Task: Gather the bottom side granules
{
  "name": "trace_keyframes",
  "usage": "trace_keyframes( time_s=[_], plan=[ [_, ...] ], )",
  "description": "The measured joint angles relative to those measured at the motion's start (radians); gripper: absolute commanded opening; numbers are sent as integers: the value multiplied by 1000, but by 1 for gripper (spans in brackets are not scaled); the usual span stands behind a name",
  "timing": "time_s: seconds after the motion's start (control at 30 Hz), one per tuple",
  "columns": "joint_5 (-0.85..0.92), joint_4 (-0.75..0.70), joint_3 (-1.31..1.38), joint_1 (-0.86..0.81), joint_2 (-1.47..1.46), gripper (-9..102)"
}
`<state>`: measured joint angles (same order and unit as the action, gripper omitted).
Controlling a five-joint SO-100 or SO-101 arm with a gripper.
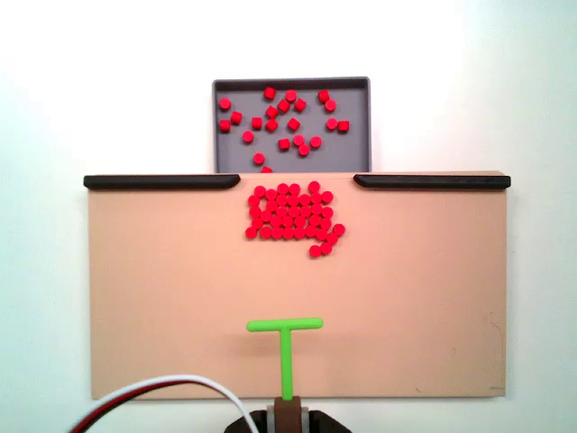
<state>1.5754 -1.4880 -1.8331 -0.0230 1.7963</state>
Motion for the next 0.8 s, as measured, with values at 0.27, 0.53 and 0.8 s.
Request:
trace_keyframes(
  time_s=[0.27, 0.53, 0.8],
  plan=[
    [-5, 0, 0, 0, 0, 0],
    [-5, 0, 0, 0, 15, 0],
    [-5, 0, 0, 0, 15, 0]
  ],
)
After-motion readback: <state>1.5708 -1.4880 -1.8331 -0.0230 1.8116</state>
